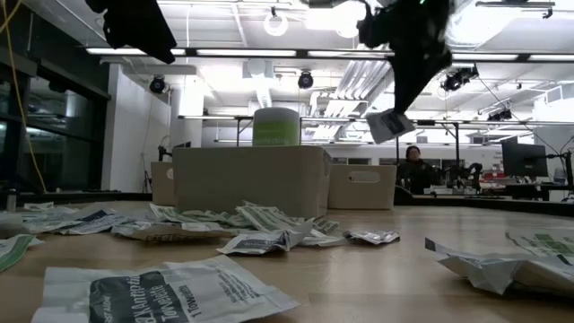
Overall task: Pick & Place First Aid Supplies
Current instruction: Put the towelette pack into the right bin
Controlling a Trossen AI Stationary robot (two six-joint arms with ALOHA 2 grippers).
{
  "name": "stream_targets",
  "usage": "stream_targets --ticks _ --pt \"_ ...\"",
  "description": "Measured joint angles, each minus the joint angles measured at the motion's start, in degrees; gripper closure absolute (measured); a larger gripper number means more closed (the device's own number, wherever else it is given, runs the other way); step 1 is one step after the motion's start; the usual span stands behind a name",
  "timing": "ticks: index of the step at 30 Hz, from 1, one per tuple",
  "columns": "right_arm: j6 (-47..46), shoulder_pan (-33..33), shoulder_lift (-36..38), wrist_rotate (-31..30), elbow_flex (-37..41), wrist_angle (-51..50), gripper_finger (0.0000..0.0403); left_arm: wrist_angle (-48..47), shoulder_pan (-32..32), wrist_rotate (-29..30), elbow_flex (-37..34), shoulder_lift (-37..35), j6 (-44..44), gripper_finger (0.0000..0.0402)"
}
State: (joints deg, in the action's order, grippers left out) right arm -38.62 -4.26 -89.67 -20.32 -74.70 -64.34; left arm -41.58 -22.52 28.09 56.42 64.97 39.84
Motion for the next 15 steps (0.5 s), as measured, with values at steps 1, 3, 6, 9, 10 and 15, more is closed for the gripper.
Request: stream_targets --ticks 1,3,6,9,10,15 --pt "2.6 1.8 0.0 0.4 0.0 0.0 0.0403 0.0 0.0 0.1 0.0 0.0 0.4 0.0239" --pt "8.1 5.4 0.0 1.2 0.0 0.3 0.0403 0.2 0.0 0.9 0.0 0.0 1.0 0.0239" --pt "15.4 10.2 0.0 1.4 0.0 1.3 0.0403 1.4 0.0 2.0 0.0 0.0 1.2 0.0239" --pt "21.6 14.5 0.0 2.0 0.0 2.2 0.0403 2.1 0.0 3.7 0.0 0.0 2.0 0.0239" --pt "23.5 15.9 0.0 2.4 0.0 2.7 0.0403 2.2 0.0 4.4 0.0 0.0 2.5 0.0239" --pt "31.8 21.7 0.1 4.3 0.0 5.7 0.0403 2.6 0.0 7.2 0.0 0.0 5.0 0.0239"
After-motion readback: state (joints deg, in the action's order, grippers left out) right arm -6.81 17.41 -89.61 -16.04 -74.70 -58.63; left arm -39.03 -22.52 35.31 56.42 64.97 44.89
